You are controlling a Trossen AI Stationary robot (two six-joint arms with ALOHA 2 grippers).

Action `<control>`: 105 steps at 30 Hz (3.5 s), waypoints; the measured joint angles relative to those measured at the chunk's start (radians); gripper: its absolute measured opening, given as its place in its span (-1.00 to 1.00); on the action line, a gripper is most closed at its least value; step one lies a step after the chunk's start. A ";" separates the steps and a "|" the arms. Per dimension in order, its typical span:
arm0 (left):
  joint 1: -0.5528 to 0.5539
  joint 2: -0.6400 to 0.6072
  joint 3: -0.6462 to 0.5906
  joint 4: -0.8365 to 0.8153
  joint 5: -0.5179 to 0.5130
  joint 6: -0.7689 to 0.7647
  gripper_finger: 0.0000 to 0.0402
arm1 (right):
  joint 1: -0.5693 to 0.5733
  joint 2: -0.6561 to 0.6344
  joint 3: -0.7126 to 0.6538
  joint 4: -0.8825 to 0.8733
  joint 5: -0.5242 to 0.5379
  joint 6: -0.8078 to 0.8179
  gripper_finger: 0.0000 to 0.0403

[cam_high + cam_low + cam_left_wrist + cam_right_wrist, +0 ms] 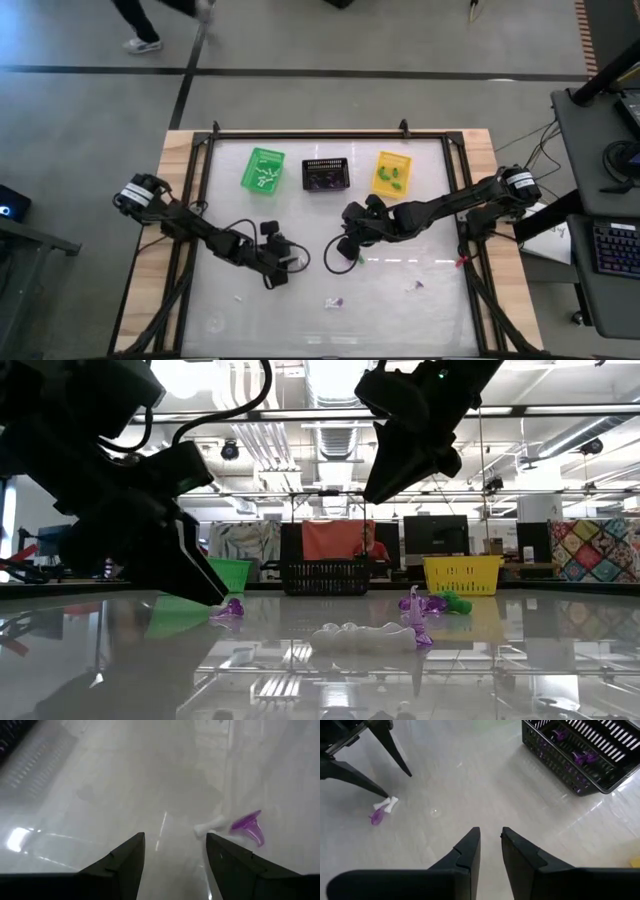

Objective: Sort Halloween decoration
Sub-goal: Put the white bone toy into the green basket

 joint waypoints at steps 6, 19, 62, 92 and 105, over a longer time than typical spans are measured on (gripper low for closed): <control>0.001 -0.033 0.000 -0.029 0.051 0.108 -0.04 | 0.000 0.000 0.000 0.000 0.000 -0.001 -0.65; 0.049 -0.064 0.003 -0.018 0.319 0.453 -0.05 | 0.000 0.000 0.000 0.001 0.035 -0.002 -0.66; 0.080 0.042 -0.008 0.102 0.295 0.250 -0.30 | 0.002 0.000 -0.002 0.015 0.050 -0.008 -0.63; 0.082 0.014 -0.018 0.076 0.232 0.208 -0.41 | 0.047 -0.013 0.068 0.103 0.723 -0.148 -0.68; 0.074 0.005 -0.016 0.051 0.206 0.208 -0.42 | 0.113 -0.006 0.065 0.117 0.618 -0.130 -0.68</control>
